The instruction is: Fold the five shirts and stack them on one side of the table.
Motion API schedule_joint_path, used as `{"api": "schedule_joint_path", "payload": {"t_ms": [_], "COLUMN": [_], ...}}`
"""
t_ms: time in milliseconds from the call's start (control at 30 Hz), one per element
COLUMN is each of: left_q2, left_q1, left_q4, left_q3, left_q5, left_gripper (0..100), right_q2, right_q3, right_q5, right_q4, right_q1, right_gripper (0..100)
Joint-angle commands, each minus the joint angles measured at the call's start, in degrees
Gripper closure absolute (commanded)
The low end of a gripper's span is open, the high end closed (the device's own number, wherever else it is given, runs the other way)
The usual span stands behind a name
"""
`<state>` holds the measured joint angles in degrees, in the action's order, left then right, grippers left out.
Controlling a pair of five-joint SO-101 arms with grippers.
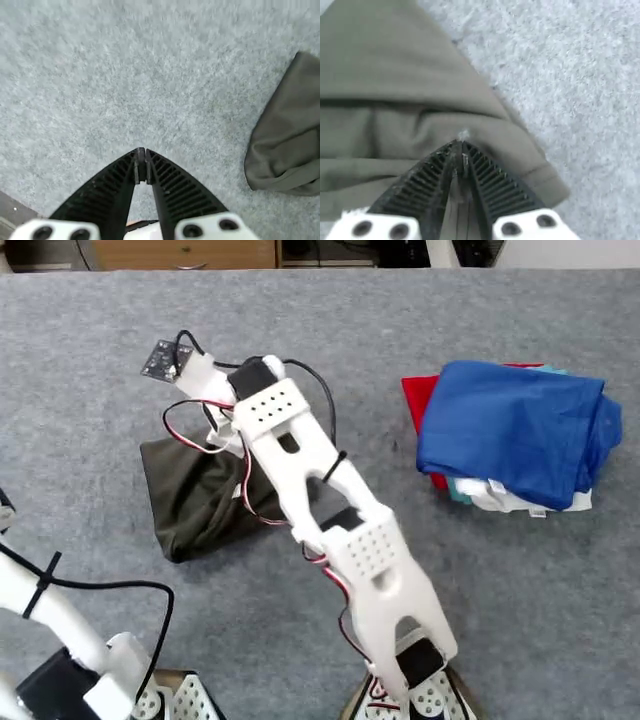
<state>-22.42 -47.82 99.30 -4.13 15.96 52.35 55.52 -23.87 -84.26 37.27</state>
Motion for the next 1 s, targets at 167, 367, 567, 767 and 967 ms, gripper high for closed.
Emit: {"api": "schedule_joint_path", "payload": {"t_ms": [167,367,567,767,967], "left_q2": [-1.27,-1.36,-1.36,-1.36,-1.27], "left_q1": [0.26,0.18,0.18,-1.93,-2.29], "left_q4": [0.53,0.53,-1.23,-6.42,-8.70], "left_q3": [-0.70,-3.69,-7.47,-10.99,-11.52], "left_q5": [0.09,0.09,0.35,0.35,0.35], "left_gripper": [98,98,98,98,98], "right_q2": [11.47,9.63,-2.15,-16.40,-30.46], "right_q3": [20.26,13.14,-12.70,-32.57,-48.04], "right_q5": [0.62,0.70,0.53,0.53,0.53], "right_q4": [-18.11,-18.20,-17.85,-15.38,-8.79], "right_q1": [0.31,-3.65,-8.66,-15.25,-14.99], "right_gripper": [99.6,99.7,99.7,99.7,99.7]}}
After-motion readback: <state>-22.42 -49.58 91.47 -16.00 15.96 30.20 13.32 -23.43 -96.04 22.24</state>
